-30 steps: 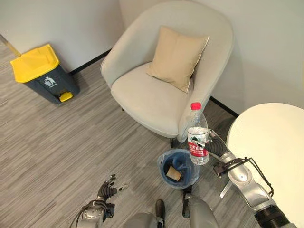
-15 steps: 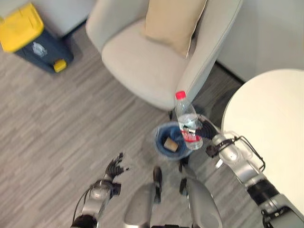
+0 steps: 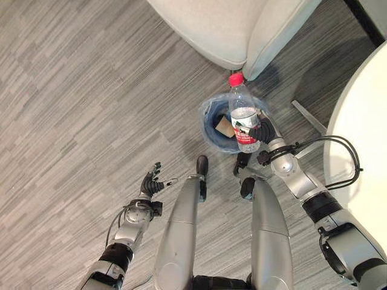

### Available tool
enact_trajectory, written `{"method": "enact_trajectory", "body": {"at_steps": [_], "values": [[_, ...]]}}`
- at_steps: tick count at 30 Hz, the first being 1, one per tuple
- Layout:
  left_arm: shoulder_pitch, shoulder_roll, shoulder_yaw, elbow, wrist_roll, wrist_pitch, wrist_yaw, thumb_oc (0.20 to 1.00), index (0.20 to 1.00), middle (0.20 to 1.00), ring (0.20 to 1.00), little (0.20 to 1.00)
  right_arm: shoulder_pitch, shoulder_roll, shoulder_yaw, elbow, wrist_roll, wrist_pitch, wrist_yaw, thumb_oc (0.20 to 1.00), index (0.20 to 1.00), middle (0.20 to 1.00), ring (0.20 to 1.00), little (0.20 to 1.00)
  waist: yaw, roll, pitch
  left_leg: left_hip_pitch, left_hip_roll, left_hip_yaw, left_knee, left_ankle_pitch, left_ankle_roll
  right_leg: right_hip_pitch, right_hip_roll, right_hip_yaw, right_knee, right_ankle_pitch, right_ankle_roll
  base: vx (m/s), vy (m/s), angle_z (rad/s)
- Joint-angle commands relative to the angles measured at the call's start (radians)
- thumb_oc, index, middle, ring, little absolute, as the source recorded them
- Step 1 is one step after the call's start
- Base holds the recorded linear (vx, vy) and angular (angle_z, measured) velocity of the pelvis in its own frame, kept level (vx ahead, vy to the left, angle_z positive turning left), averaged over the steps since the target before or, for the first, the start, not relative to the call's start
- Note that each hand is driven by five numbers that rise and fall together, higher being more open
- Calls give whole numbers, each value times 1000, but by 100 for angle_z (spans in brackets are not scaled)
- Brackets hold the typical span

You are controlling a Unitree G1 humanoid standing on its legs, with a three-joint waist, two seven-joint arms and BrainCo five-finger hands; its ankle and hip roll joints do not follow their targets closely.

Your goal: Gather garbage on tea table into small bin, then transfer packed bag to large trash can.

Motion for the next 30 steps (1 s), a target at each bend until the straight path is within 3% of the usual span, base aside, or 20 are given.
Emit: {"method": "enact_trajectory", "body": {"at_steps": [1, 10, 11, 12, 16, 21, 26, 30], "values": [[49, 36, -28, -56, -24, -35, 21, 1000, 1000, 1000, 1000, 1000, -1, 2, 24, -34, -15, -23, -31, 200, 200, 200, 200, 200, 6, 35, -97, -56, -22, -22, -71, 41, -19, 15, -56, 63, 82, -197, 99, -6, 13, 20], [43, 57, -61, -89, -60, -42, 18, 1000, 1000, 1000, 1000, 1000, -152, -26, 47, 174, 50, 4, -52, 200, 200, 200, 200, 200, 46, 59, -126, -194, -55, -43, -19, 40, -9, -124, -98, 74, 175, -228, 89, 5, -1, 17], [40, 59, -63, -90, -58, -44, 19, 1000, 1000, 1000, 1000, 1000, -163, -27, 49, 193, 57, 6, -52, 432, 432, 432, 432, 432, 49, 59, -127, -199, -57, -46, -20, 41, -10, -126, -100, 76, 174, -227, 89, 0, 0, 0], [41, 63, -65, -93, -59, -44, 18, 1000, 1000, 1000, 1000, 1000, -173, -33, 52, 211, 59, 9, -54, 1000, 1000, 1000, 1000, 1000, 51, 59, -129, -202, -58, -47, -20, 42, -11, -130, -102, 76, 176, -228, 89, 3, -6, 4], [30, 60, -70, -94, -55, -44, 19, 1000, 1000, 1000, 1000, 1000, -162, -37, 49, 224, 76, 7, -60, 1000, 1000, 1000, 1000, 1000, 53, 53, -138, -199, -63, -50, -38, 46, -10, -125, -103, 69, 166, -225, 93, 12, -1, 9], [33, 36, -49, -85, -35, -38, 18, 1000, 1000, 1000, 1000, 1000, -62, -46, 46, 151, -21, 10, -56, 1000, 1000, 1000, 1000, 1000, 35, 40, -149, -175, -63, -51, -73, 46, -7, -104, -93, 65, 139, -218, 99, 0, 0, 0], [50, 30, -30, -82, -2, -41, 12, 1000, 1000, 1000, 1000, 1000, -8, -108, 129, 83, -256, 17, -36, 1000, 1000, 1000, 1000, 1000, 19, 27, -153, -127, -56, -52, -120, 48, -11, -62, -84, 65, 99, -209, 110, 2, -4, -1], [56, 44, -32, -82, 3, -47, 14, 1000, 1000, 1000, 1000, 1000, -32, -137, 200, 113, -347, 30, -21, 1000, 1000, 1000, 1000, 1000, 20, 25, -148, -114, -51, -51, -136, 52, -17, -48, -84, 60, 79, -204, 116, 3, -8, 0]]}}
